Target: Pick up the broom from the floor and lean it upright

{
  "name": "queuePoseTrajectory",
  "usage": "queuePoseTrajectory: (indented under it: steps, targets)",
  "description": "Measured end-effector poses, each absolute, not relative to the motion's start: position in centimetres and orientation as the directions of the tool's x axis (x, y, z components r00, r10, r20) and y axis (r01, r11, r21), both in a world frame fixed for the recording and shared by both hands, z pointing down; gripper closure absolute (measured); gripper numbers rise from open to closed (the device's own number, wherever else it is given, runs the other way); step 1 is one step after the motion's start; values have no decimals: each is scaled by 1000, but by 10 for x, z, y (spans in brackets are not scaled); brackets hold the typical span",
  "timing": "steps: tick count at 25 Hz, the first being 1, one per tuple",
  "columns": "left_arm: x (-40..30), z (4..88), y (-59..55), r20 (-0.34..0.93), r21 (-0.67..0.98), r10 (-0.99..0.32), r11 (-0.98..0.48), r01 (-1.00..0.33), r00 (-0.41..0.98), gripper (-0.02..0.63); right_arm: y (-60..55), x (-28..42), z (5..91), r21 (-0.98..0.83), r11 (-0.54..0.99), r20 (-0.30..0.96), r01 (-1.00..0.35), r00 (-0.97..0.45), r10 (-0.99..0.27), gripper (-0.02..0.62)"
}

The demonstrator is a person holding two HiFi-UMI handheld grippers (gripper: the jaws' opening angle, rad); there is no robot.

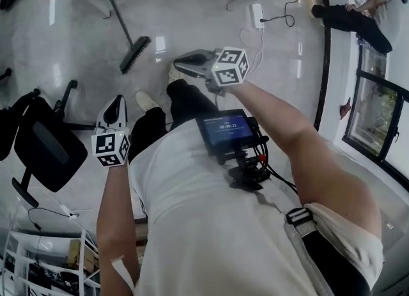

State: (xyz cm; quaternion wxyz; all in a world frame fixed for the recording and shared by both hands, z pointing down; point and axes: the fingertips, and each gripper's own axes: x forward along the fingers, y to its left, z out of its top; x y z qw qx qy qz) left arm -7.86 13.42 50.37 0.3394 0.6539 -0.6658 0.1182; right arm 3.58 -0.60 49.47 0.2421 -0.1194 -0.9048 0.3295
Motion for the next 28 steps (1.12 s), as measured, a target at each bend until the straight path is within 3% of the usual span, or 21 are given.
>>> queuePoseTrajectory:
  steps: [8,14,28]
  targets:
    - [-126,447,146,531,279,-847,162,-946,12,592,-8,11,417,-617,781,211,98,-935,285,580]
    - [-128,387,166,450,270,-893,133,-954,3,592,18,7,359,-489,856,201,166,-934,296,580]
    - [-145,366,143,359,278,-932,53,-959,53,592,23,-22,318,-325,924,184,203,-945,272,580]
